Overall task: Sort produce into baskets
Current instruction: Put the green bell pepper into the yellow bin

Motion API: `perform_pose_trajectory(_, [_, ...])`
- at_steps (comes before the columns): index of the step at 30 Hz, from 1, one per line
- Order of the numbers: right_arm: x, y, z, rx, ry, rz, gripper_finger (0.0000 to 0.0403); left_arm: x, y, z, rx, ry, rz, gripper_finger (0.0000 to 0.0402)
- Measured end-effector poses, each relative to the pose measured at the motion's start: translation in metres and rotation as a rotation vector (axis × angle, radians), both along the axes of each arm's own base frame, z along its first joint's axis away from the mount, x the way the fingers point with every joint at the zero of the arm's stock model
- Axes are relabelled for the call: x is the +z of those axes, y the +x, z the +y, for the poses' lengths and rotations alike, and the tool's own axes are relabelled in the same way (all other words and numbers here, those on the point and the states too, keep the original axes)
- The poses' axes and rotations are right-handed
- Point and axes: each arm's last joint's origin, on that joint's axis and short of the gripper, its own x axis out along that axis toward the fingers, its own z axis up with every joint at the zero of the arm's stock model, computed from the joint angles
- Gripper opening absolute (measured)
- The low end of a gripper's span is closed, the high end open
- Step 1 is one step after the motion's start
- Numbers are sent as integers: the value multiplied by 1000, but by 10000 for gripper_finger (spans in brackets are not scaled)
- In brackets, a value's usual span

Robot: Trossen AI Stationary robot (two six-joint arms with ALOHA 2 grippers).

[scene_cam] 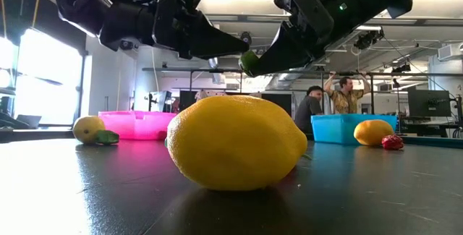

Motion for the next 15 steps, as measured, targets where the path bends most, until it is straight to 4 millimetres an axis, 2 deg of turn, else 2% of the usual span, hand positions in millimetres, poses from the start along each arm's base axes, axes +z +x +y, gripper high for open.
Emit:
perform_pose_trajectory(4, [0, 0, 0, 1, -1, 1, 6, 0, 0, 0, 0, 0, 0, 4])
perform_pose_trajectory(7, [0, 0, 0, -3, 5, -1, 26, 0, 0, 0, 0, 0, 1, 1])
perform_pose_trajectory(15, [0, 0, 0, -11, 1, -3, 137, -2, -4, 0, -14, 11, 61, 1])
